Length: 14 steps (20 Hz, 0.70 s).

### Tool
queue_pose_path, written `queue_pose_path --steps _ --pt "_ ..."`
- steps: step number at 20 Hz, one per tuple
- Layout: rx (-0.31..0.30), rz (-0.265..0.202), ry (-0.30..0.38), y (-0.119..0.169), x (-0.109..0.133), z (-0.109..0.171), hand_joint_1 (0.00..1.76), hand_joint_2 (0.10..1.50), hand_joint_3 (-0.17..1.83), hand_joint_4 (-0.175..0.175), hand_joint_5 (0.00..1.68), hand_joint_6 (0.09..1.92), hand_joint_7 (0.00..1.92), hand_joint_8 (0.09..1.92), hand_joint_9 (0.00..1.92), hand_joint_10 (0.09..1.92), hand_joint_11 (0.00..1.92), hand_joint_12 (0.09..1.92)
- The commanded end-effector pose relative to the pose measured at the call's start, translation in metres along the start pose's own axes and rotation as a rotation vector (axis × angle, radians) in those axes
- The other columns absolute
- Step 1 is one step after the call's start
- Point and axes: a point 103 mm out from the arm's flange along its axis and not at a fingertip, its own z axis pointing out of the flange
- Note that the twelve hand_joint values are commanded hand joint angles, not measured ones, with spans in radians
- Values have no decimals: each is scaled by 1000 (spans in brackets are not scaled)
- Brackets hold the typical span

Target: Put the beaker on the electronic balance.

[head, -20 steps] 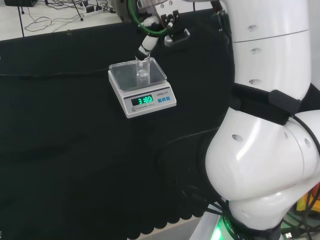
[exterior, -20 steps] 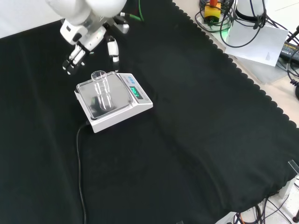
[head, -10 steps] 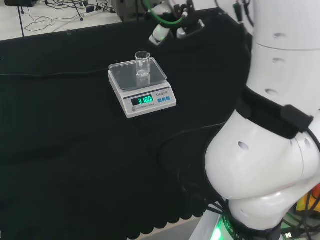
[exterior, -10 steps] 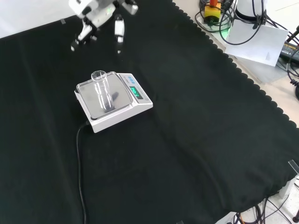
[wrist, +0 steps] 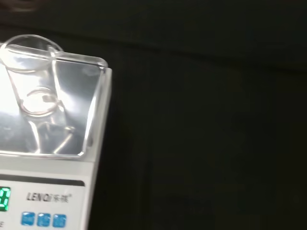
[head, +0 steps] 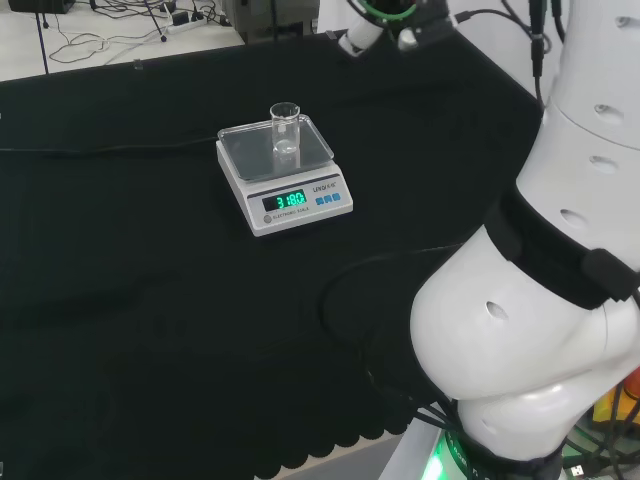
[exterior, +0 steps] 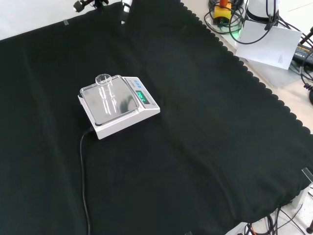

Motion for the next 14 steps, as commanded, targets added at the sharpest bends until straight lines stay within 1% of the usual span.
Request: queue_pose_path --steps 1,6,7,9,10,12,14 --pt "-3 25 11 -44 -37 -9 598 821 37 -3 167 87 1040 731 1429 441 1553 784" --pt "-2 16 12 -64 -40 -21 587 835 48 -10 214 87 989 750 1393 429 1498 802" --pt "17 20 3 -69 -40 -24 584 836 49 -11 220 87 983 752 1388 427 1490 804" --pt "39 12 8 -81 -40 -30 569 836 54 -9 236 87 910 768 1317 439 1399 857" --pt "39 8 11 -87 -40 -32 553 836 58 -7 244 87 857 771 1257 451 1324 901" --pt "10 4 2 -99 -40 -37 519 836 68 -4 257 87 773 770 1150 498 1192 988" --pt "-9 -3 -1 -110 -39 -40 504 837 74 -4 266 87 742 769 1103 530 1139 1025"
